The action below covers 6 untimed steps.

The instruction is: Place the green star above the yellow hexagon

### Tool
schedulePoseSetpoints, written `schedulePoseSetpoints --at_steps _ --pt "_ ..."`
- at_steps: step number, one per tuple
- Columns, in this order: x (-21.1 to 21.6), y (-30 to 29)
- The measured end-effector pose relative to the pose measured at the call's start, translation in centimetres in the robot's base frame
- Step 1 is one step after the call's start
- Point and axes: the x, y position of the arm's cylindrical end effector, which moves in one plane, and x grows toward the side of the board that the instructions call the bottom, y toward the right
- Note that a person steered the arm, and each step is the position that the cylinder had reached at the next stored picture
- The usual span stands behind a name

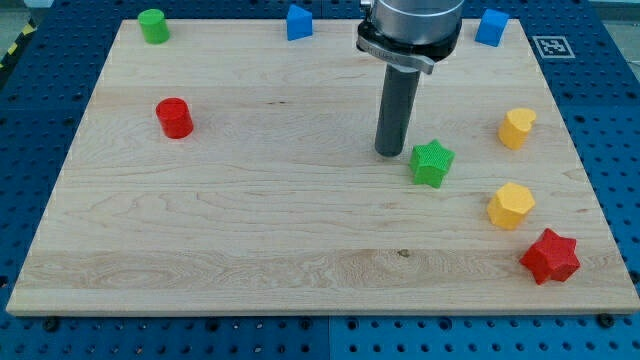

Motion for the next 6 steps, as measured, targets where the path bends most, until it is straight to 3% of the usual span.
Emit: schedulePoseSetpoints --at_steps 1,4,6 --pt "1.6 2.0" --pt "1.1 8.5" --pt "1.5 5.6"
